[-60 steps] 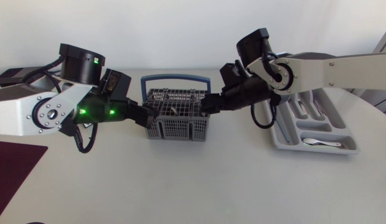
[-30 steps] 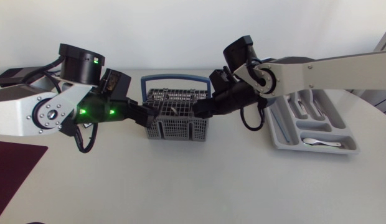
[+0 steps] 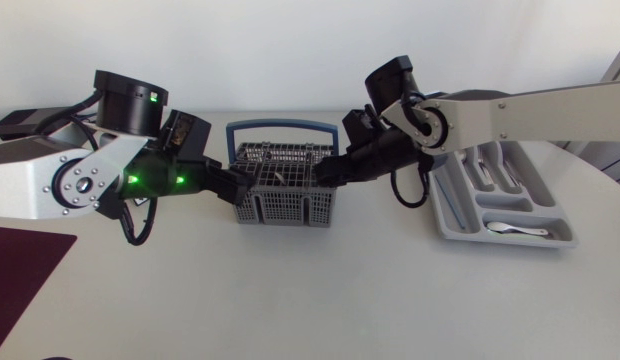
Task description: Transfer all utensils from the basket to the drawer tray.
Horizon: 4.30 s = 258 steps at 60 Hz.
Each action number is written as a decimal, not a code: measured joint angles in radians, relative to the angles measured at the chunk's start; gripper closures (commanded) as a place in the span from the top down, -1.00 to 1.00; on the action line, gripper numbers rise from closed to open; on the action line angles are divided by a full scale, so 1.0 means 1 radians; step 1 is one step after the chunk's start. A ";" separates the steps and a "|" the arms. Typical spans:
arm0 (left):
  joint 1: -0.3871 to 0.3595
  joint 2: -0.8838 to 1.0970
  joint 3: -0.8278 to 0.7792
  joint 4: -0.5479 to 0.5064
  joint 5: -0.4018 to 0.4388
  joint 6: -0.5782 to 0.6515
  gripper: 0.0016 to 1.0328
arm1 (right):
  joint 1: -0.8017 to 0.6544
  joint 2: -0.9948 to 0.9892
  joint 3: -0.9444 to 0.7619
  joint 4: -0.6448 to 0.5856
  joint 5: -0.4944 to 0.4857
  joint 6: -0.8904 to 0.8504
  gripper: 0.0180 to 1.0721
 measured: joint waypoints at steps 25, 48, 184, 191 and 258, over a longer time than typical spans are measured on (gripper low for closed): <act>0.000 0.000 -0.003 0.006 0.000 0.000 0.89 | 0.000 0.011 0.033 0.000 0.007 0.000 -0.21; 0.000 0.000 -0.012 0.023 0.000 0.000 0.88 | 0.000 0.037 0.033 0.001 0.014 0.000 -0.64; -0.034 0.022 -0.031 0.045 0.000 0.004 0.89 | -0.012 -0.089 0.062 -0.077 -0.073 -0.001 -0.72; -0.034 0.022 -0.032 0.045 0.000 0.004 0.89 | -0.012 -0.079 0.038 -0.069 -0.071 -0.001 -0.14; -0.047 0.035 -0.039 0.067 0.000 0.004 0.89 | 0.008 -0.059 -0.018 -0.043 -0.036 -0.005 -0.21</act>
